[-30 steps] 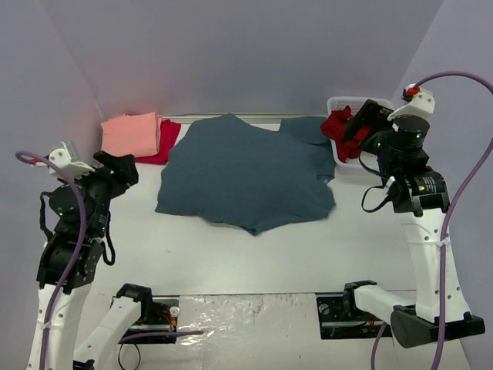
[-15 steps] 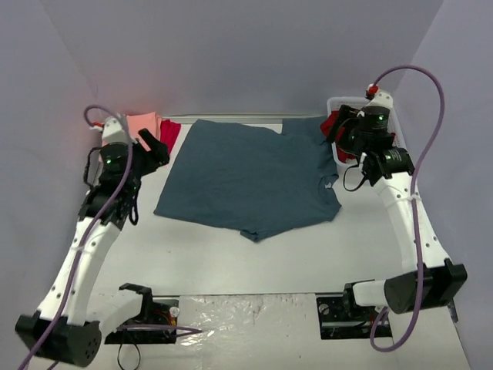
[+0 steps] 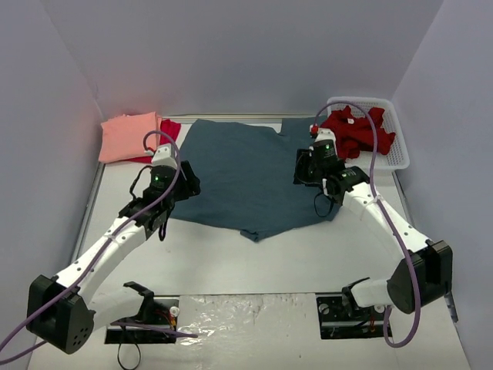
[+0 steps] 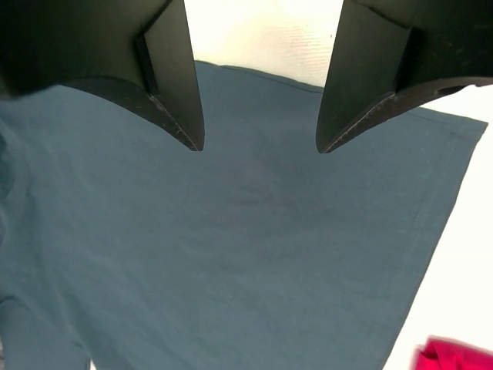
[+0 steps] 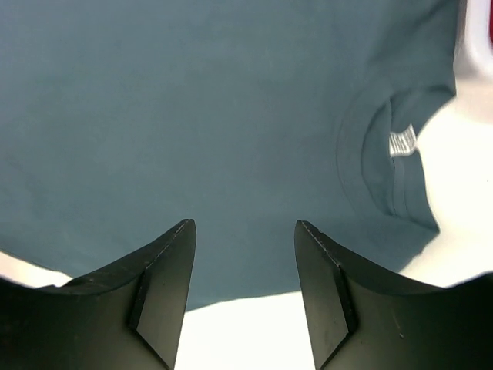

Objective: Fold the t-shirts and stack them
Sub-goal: Flatten out the tshirt

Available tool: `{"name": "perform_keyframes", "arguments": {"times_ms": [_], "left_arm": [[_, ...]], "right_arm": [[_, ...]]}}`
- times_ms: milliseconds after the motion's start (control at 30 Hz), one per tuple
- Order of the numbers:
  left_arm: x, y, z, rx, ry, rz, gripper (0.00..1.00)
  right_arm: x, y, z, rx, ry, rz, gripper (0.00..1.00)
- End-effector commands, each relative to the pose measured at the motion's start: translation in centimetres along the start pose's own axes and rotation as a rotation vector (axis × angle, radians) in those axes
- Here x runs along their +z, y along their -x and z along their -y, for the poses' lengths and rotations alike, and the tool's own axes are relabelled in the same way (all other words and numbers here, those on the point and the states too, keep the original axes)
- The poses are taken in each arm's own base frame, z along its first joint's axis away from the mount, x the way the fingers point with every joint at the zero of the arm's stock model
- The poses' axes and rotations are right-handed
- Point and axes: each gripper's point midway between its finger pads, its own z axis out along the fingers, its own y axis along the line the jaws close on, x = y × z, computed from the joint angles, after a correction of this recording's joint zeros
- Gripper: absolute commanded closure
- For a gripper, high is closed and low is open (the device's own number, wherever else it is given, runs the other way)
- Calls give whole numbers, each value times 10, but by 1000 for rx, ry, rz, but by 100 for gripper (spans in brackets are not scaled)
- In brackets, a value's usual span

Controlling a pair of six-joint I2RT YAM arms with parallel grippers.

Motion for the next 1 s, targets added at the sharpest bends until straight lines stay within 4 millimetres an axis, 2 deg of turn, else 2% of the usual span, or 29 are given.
{"name": "perform_keyframes", "arguments": {"times_ms": [0,33,167,300,333,433,567,767,967], "left_arm": [[2,0,7,-13,-7,42,42],[-1,-2,7,-12,-7,44,42],[-8,-15,4,16,5,44,42],[-8,-30,-3,28,22,22,43],[-7,-36,-4,32,21,9,43],[-8,-49,-5,41,21,-12,43],[-11,-55,-6,48,18,-16,43],[-17,-59,-9,69,20,-25,43],[-21,-62,-13,80,22,-26,43]], "right_arm": [[-6,-8,5,-11,-25,17,49],[-6,-19,5,-25,-25,-5,49],[-17,-34,6,-41,-25,-25,46],[-13,-60,10,-70,-40,-98,48],[-12,-66,7,-80,-37,-117,48],[-2,-103,-14,-151,-6,-234,48],[3,-136,-31,-219,-20,-304,46],[9,-162,-29,-236,-80,-348,45],[6,-170,-5,-175,-206,-340,51]]}}
